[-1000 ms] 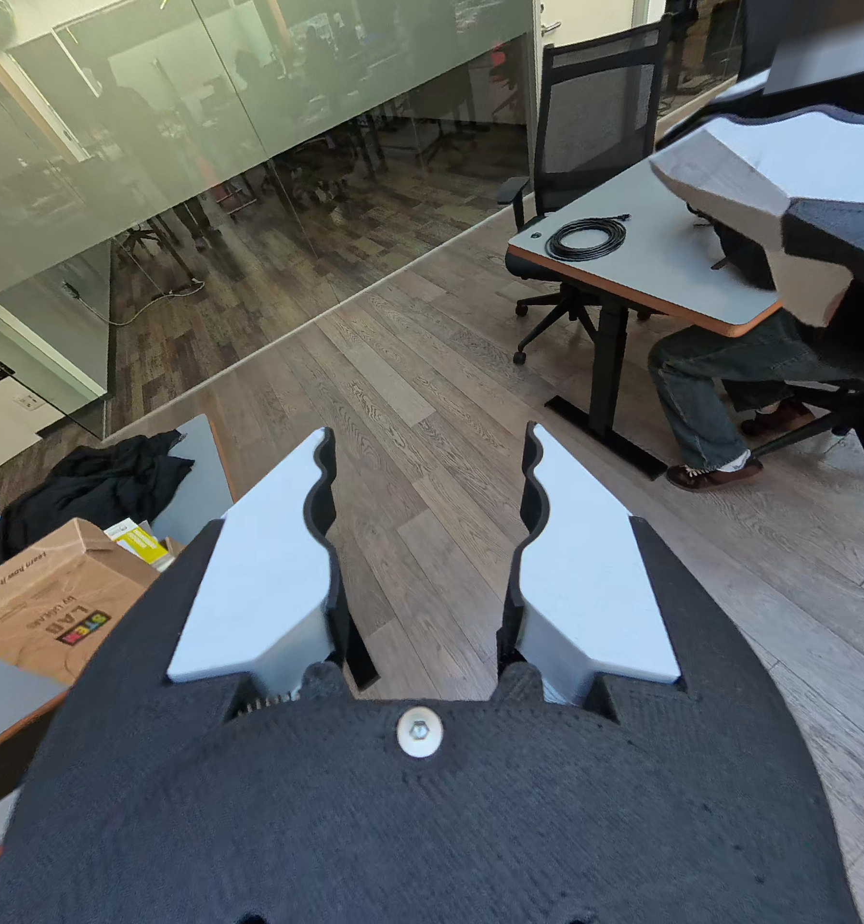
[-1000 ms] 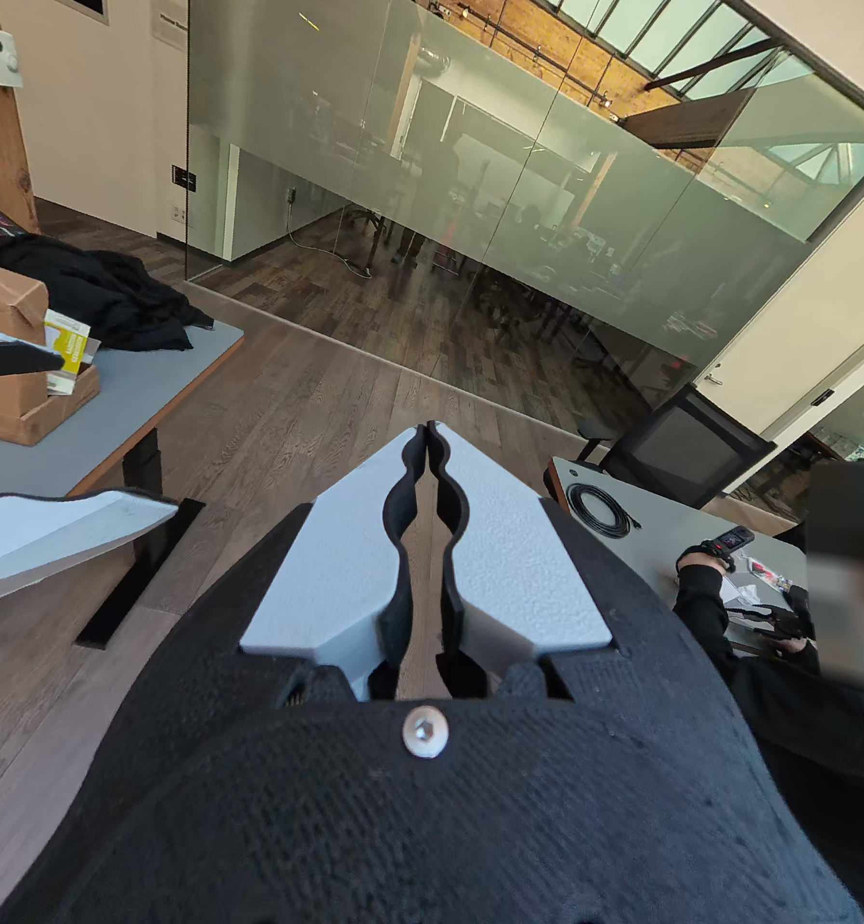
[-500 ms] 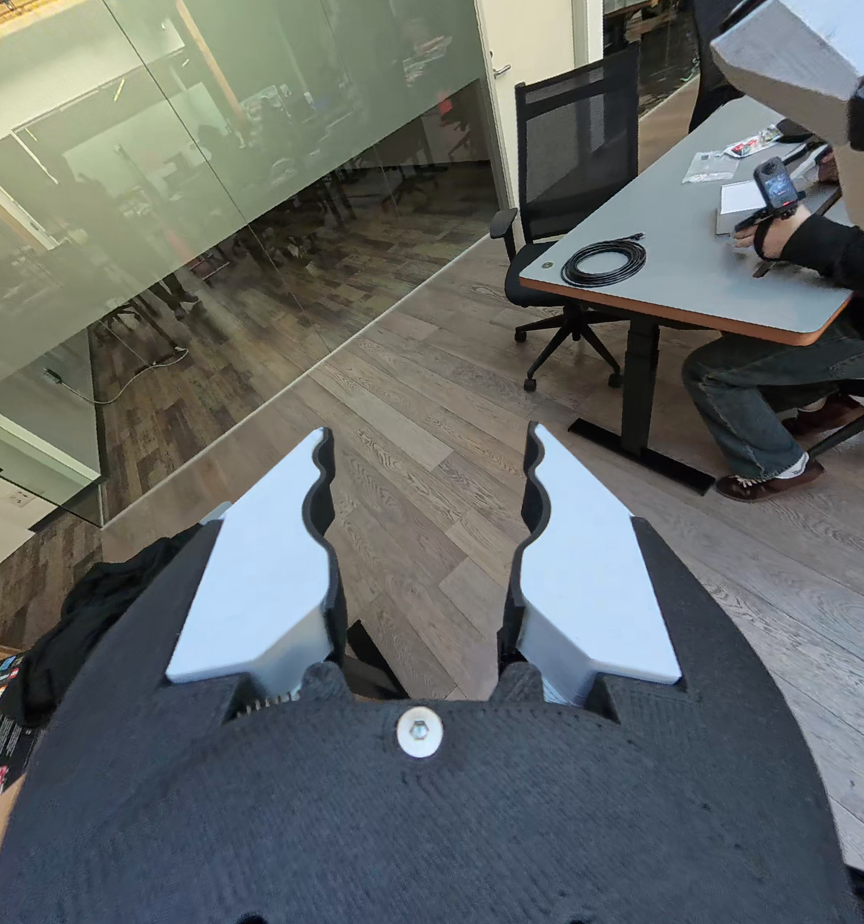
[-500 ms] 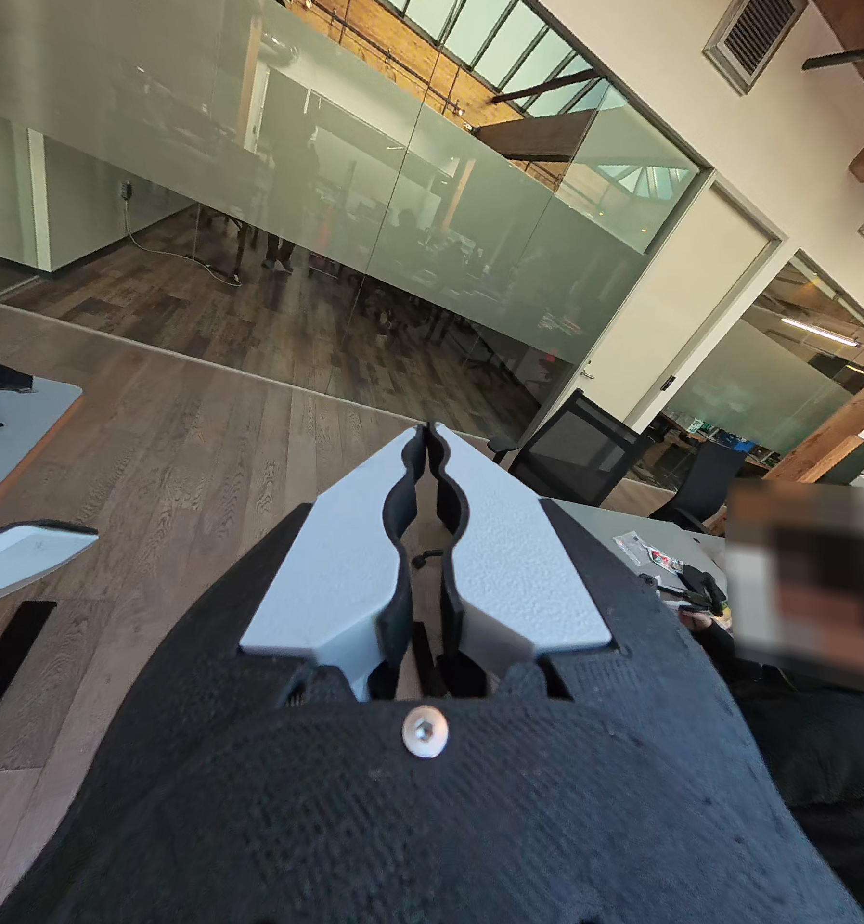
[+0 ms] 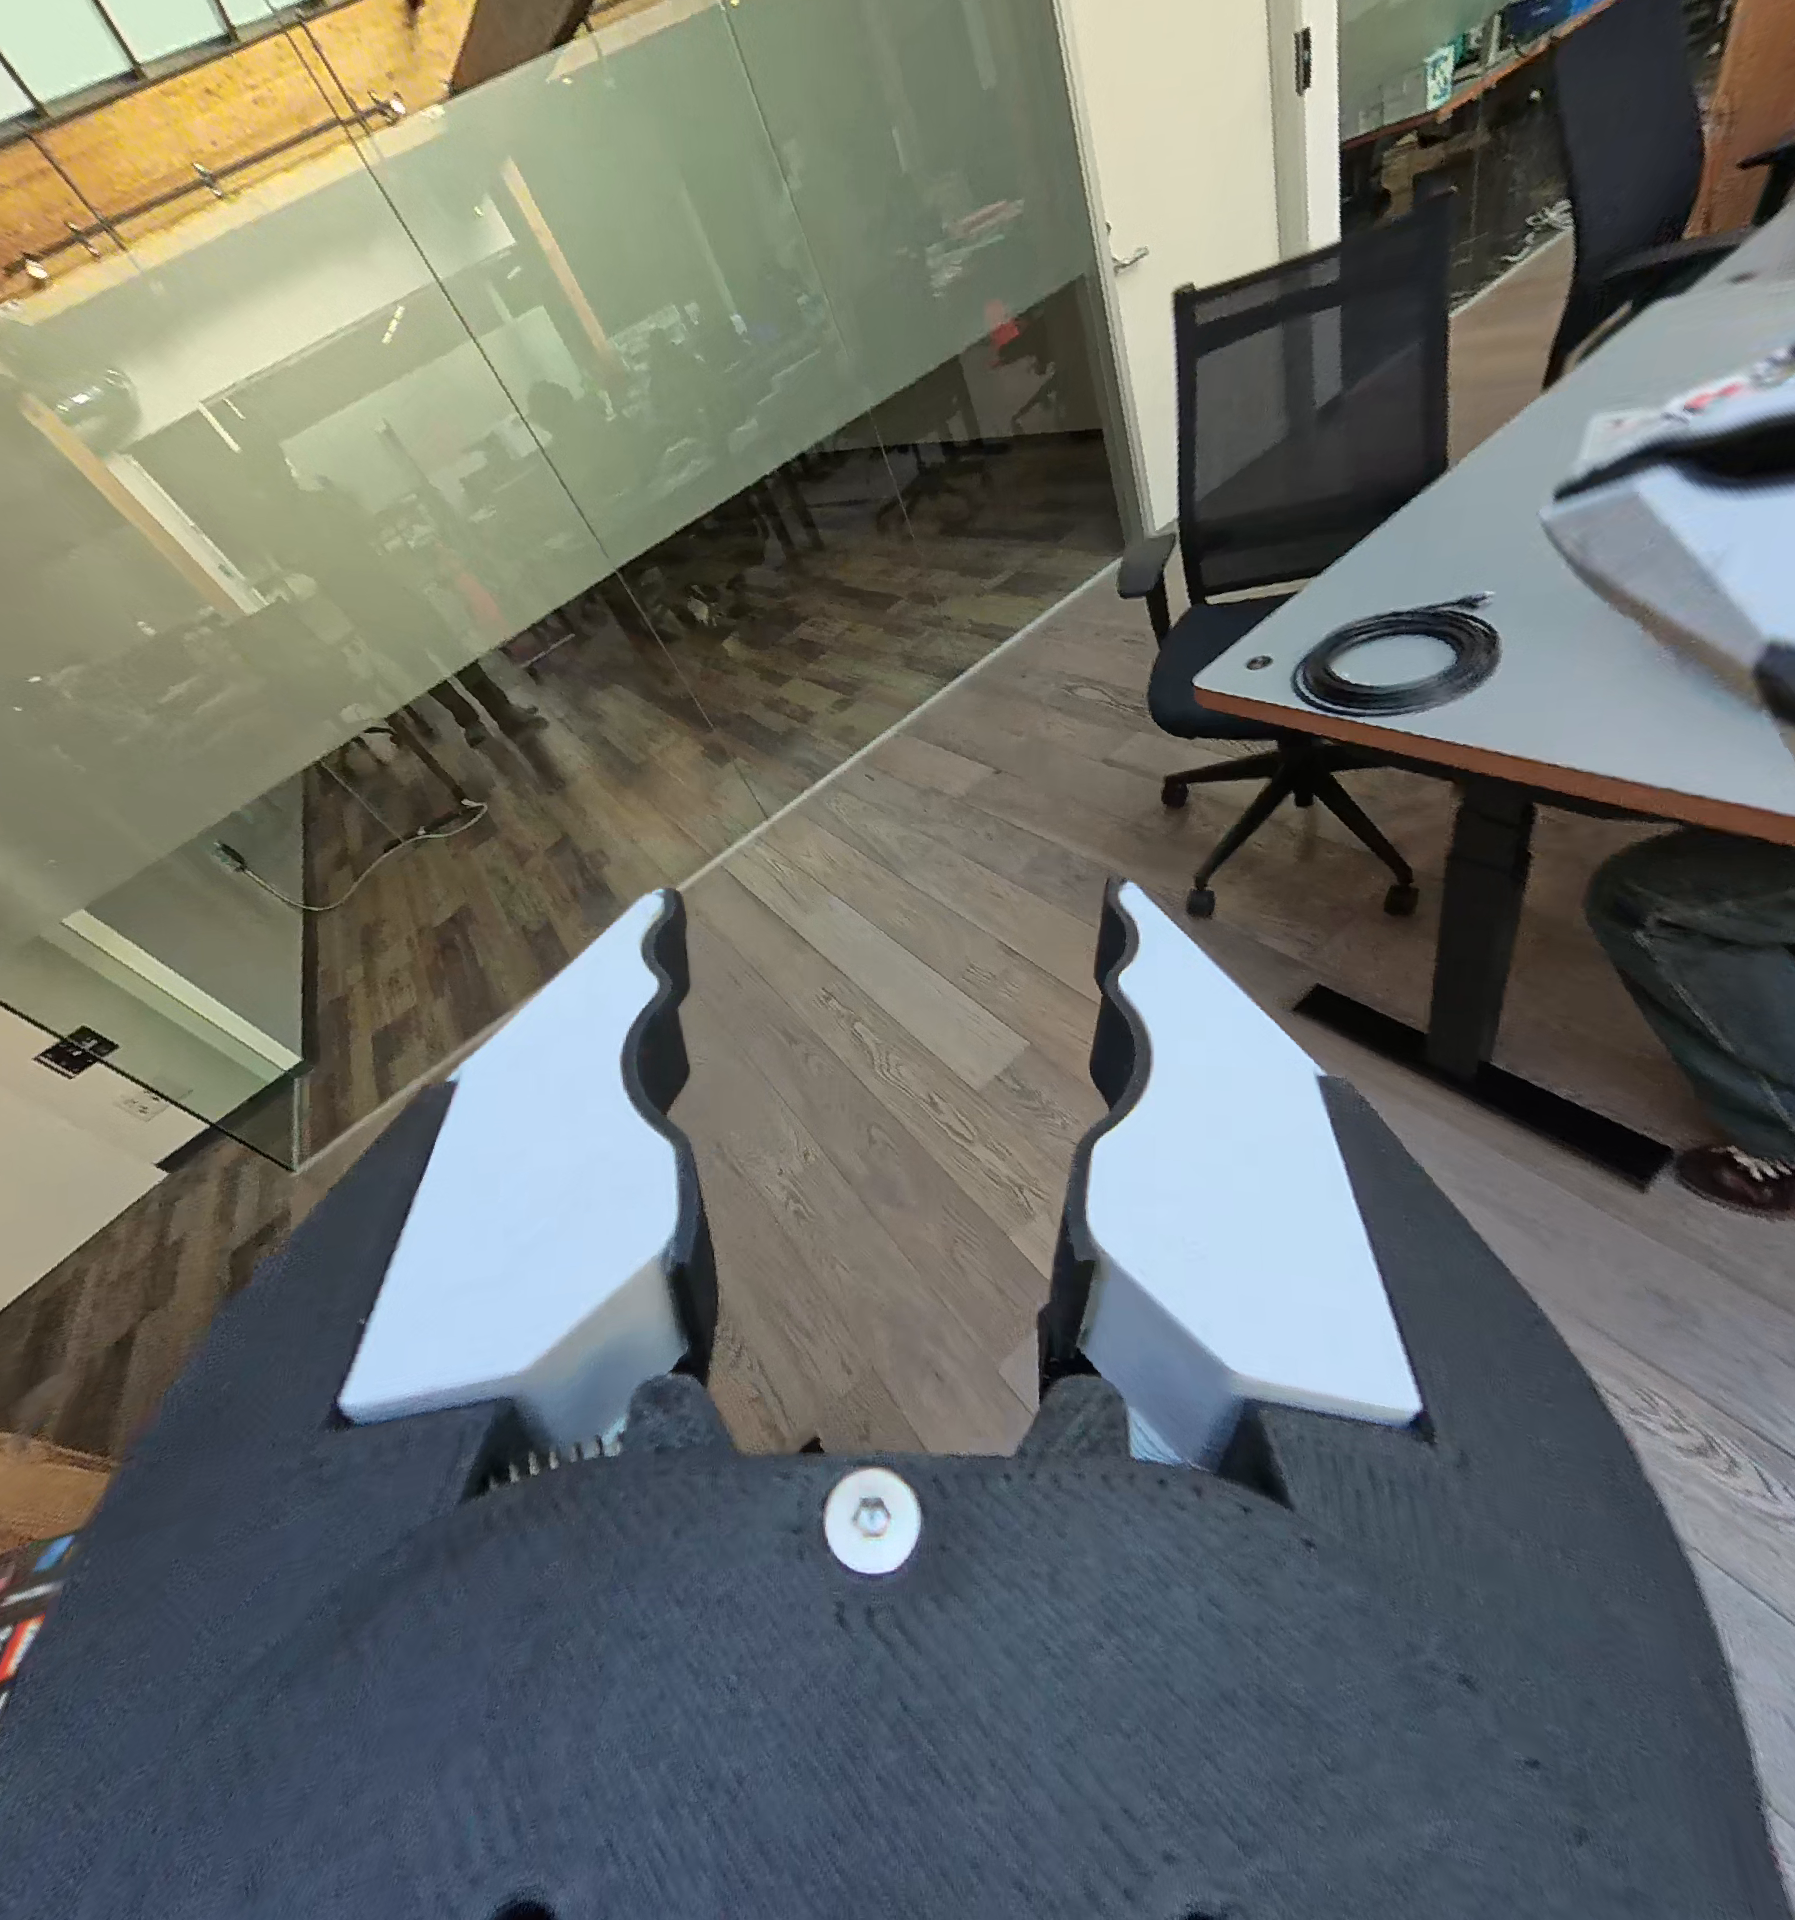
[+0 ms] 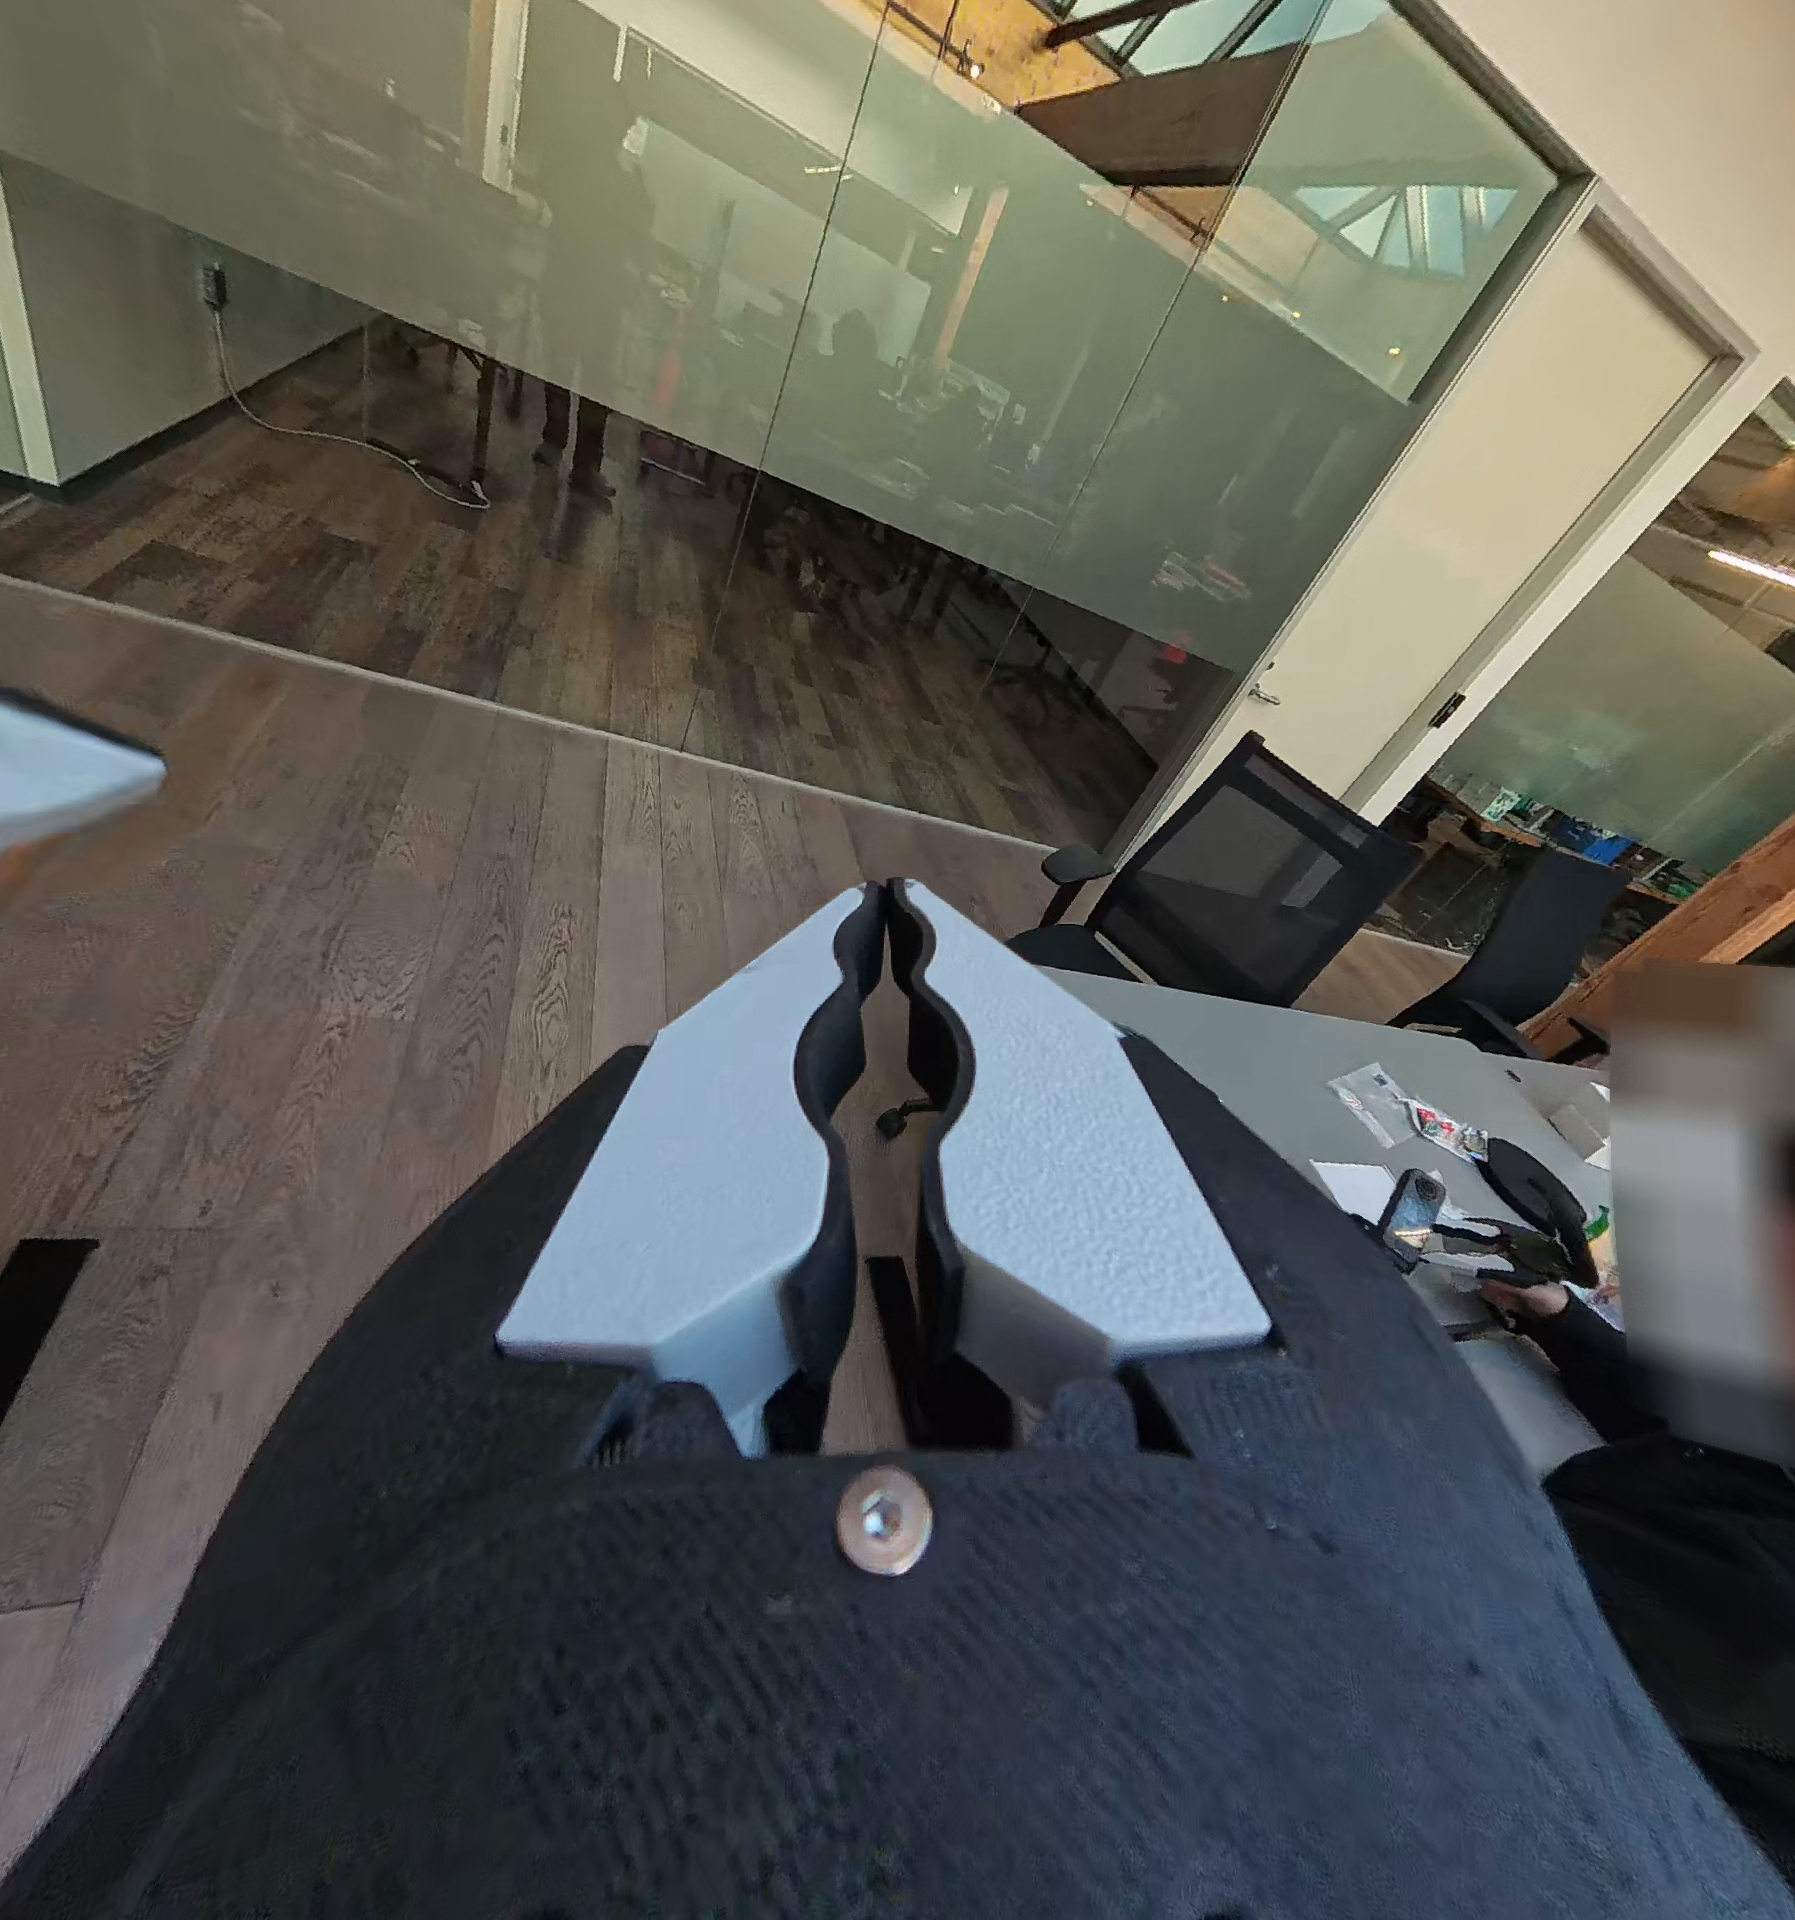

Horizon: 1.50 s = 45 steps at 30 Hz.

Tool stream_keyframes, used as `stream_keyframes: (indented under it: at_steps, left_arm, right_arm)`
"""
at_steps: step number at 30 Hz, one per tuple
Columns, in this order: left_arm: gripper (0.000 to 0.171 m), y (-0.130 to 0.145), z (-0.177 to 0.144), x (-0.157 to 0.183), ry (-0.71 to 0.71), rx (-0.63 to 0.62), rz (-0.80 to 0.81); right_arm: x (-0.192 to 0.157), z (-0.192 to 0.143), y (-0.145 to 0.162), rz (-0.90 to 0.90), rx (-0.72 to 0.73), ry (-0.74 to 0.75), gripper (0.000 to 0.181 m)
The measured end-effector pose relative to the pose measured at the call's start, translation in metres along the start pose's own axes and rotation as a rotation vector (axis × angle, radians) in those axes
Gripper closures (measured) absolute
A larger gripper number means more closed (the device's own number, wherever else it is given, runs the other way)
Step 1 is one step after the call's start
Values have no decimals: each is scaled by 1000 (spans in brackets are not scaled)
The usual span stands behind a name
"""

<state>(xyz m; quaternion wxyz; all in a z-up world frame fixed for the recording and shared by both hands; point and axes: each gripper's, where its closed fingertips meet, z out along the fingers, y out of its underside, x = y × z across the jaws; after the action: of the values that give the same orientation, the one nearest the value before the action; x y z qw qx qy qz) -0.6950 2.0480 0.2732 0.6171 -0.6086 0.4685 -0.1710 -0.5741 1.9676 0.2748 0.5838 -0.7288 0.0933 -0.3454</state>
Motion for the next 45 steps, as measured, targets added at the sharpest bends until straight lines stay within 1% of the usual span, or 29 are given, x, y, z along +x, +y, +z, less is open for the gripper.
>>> stream_keyframes:
  at_steps: [4,6,7,9,10,11,12,13,14,15,17,18,19,21,22,23,24,25,26,28,30,32,33,34,36,38,40,43,45]
  left_arm:
    - [95,-27,51,-13,-55,34,2]
    - [95,-34,84,-12,-47,30,-5]
    - [95,-36,103,-10,-32,22,-12]
    - [94,-32,143,-1,22,-8,-38]
    - [94,-24,162,7,70,-21,-58]
    - [96,-11,180,16,130,-39,-84]
    - [98,9,196,28,205,-67,-119]
    - [104,33,209,45,303,-96,-152]
    - [115,59,217,62,406,-115,-180]
    - [119,88,223,73,467,-130,-212]
    - [129,149,228,88,507,-176,-286]
    - [128,176,228,96,520,-212,-342]
    - [127,201,226,103,534,-253,-397]
    - [127,243,230,109,529,-339,-442]
    - [132,260,237,108,520,-379,-439]
    - [145,273,247,106,527,-411,-434]
    - [159,279,262,104,551,-429,-429]
    - [169,282,281,99,576,-432,-419]
    - [171,281,305,93,600,-423,-400]
    - [171,273,363,80,641,-388,-341]
    - [171,261,428,72,686,-364,-272]
    - [170,242,492,77,776,-374,-219]
    - [163,229,524,83,815,-358,-191]
    - [159,215,555,90,846,-331,-162]
    - [149,190,612,113,904,-294,-116]
    - [144,167,656,144,977,-290,-87]
    - [142,150,693,177,1030,-276,-58]
    - [142,143,743,228,1094,-281,-44]
    - [143,147,773,260,1125,-335,-33]
  right_arm:
    - [14,60,21,-4,-21,-26,181]
    - [24,92,31,-1,-38,-44,181]
    - [27,109,36,7,-39,-71,178]
    - [22,137,50,39,-29,-188,168]
    - [12,148,63,49,-27,-285,160]
    - [4,158,82,45,-40,-362,154]
    - [0,167,107,30,-69,-406,150]
    - [-4,177,136,4,-99,-440,146]
    - [-5,185,167,-26,-127,-460,142]
    - [-4,192,201,-54,-160,-465,140]
    - [-4,199,276,-66,-284,-494,134]
    - [0,200,314,-59,-365,-492,130]
    - [5,200,349,-58,-437,-486,131]
    - [16,203,409,-47,-544,-485,141]
    - [21,207,436,-23,-599,-486,151]
    - [26,214,460,13,-656,-479,158]
    - [31,225,480,47,-704,-465,168]
    - [36,241,494,70,-737,-447,181]
    - [44,261,505,85,-753,-408,181]
    - [65,306,517,93,-772,-309,181]
    - [91,345,523,124,-810,-194,181]
    - [112,377,519,226,-832,-107,181]
    - [124,394,515,275,-810,-64,181]
    - [137,407,514,305,-797,-24,181]
    - [160,424,523,327,-844,50,171]
    - [183,439,532,366,-878,119,159]
    - [206,454,543,412,-894,192,155]
    - [241,481,570,478,-928,284,145]
    - [262,500,591,504,-968,319,142]
